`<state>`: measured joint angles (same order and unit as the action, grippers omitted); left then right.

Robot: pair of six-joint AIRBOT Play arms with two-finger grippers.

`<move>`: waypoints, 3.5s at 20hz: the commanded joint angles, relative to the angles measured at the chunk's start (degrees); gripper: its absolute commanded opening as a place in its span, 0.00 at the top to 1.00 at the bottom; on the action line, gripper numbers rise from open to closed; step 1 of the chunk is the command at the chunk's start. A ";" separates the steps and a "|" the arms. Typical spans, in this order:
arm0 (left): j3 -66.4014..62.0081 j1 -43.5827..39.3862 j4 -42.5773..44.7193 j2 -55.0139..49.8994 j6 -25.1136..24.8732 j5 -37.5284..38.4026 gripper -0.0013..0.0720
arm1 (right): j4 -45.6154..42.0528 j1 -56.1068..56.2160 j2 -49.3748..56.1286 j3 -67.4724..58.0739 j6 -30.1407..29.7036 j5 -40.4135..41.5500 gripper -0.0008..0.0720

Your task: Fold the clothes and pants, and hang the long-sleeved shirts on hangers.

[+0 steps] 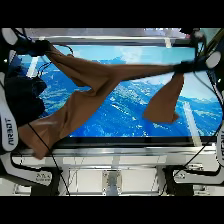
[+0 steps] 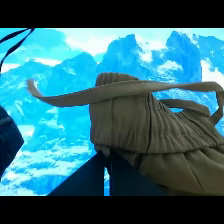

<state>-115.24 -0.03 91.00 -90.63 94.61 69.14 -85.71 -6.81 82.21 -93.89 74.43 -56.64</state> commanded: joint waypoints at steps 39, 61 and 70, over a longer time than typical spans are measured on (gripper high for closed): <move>27.85 0.26 16.55 8.98 11.45 -16.46 0.96 | 85.81 51.25 29.73 19.32 -15.65 12.92 0.24; 27.85 0.24 16.50 9.01 11.47 -16.46 0.96 | 84.04 49.48 30.88 17.00 -4.33 21.03 0.48; 27.85 2.32 16.55 11.76 9.99 -16.41 0.96 | 70.88 43.28 29.16 10.38 -4.59 5.95 0.96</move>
<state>-87.42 1.23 107.46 -80.36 105.01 52.73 -5.72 40.25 113.89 -82.72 69.87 -42.52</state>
